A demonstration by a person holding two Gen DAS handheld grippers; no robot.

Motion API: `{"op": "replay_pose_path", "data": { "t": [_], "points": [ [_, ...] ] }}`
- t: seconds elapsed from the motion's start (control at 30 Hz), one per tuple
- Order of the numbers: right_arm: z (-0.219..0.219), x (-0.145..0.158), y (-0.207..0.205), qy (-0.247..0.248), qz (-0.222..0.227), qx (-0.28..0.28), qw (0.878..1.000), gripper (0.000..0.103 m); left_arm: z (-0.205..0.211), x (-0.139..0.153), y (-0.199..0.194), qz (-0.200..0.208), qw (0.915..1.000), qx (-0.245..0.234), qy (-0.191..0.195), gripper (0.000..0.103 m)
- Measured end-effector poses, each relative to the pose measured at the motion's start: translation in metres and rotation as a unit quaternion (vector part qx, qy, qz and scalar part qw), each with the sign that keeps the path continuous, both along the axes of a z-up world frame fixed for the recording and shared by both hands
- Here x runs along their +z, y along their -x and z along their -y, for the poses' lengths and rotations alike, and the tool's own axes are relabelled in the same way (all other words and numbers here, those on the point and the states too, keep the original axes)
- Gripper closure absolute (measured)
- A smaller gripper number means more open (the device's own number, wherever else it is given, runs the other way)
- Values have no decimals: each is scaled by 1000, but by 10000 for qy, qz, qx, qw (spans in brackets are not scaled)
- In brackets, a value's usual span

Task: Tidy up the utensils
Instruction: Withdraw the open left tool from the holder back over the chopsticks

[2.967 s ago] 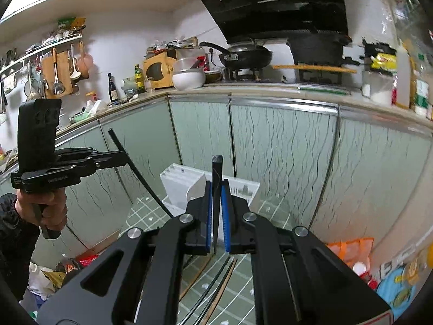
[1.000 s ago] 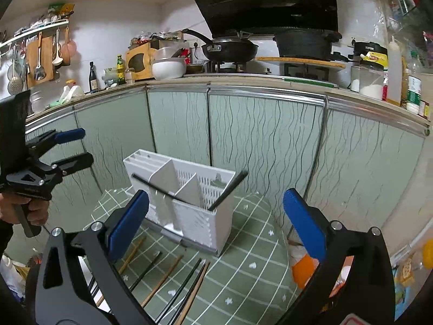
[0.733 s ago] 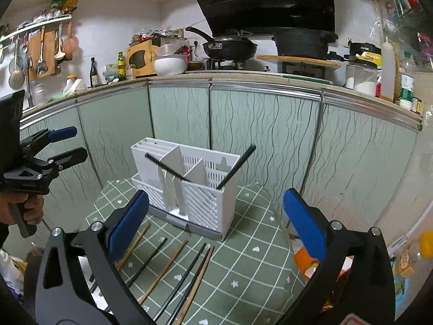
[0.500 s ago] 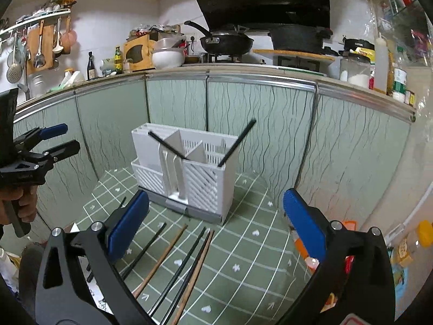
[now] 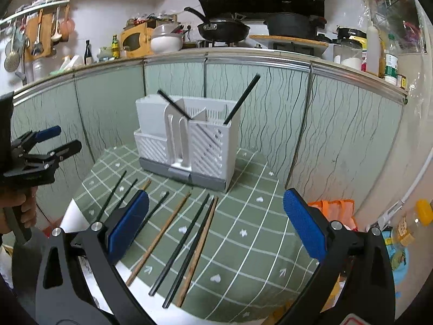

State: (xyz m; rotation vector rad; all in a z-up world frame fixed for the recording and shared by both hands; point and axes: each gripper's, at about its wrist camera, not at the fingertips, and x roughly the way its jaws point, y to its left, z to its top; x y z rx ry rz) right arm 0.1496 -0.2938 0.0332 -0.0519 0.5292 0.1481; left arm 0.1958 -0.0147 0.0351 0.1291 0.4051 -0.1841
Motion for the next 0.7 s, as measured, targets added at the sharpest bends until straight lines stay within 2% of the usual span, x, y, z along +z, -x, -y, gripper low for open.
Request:
{"op": "replay_pose_path", "data": {
  "t": [0.37, 0.7],
  "points": [
    [-6, -42, 24, -20, -233, -461, 9987, 8, 3, -41, 25, -149, 9989, 369, -267, 4],
    [-14, -77, 31, 61, -587, -705, 9958, 8, -5, -68, 45, -294, 9986, 422, -136, 4]
  ]
}}
